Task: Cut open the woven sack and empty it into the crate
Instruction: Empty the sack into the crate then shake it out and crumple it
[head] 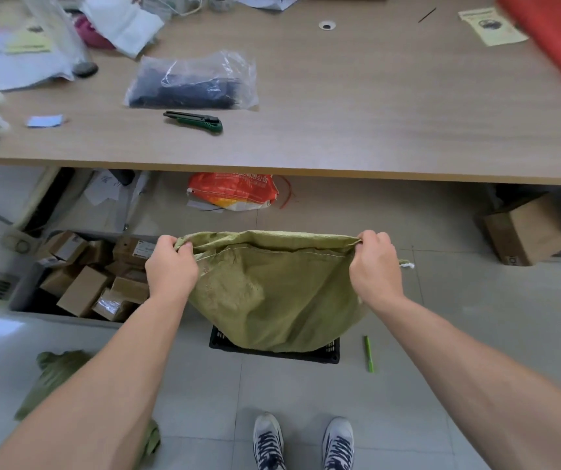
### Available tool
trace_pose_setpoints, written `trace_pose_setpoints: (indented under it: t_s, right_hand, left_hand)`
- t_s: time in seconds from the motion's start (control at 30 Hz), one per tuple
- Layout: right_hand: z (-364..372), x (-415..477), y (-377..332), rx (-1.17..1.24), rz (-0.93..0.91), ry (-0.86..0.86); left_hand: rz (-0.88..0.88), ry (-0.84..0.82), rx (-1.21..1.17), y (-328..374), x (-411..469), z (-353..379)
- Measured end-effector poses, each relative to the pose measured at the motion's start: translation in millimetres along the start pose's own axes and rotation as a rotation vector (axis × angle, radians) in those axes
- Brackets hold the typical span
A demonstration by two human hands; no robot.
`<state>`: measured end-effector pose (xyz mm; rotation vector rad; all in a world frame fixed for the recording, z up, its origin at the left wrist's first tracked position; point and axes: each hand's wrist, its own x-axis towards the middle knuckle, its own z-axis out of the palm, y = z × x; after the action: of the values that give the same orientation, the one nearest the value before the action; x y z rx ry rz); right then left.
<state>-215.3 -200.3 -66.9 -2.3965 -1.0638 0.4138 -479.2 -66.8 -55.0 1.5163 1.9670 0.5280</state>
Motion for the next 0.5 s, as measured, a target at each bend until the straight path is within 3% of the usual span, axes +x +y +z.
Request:
trace_pose_setpoints:
  t_s: [0.4, 0.5]
  right_hand:
    - [-14.1, 18.1, -6.7, -0.074, 0.024, -0.015]
    - [-16.5, 19.5, -7.2, 0.01, 0.01, 0.027]
  left_hand:
    - [-0.025, 0.038, -0.023, 12.4, -0.7, -5.4]
    - [0.013, 0.045, -0.047, 14.9, 1.6, -7.8]
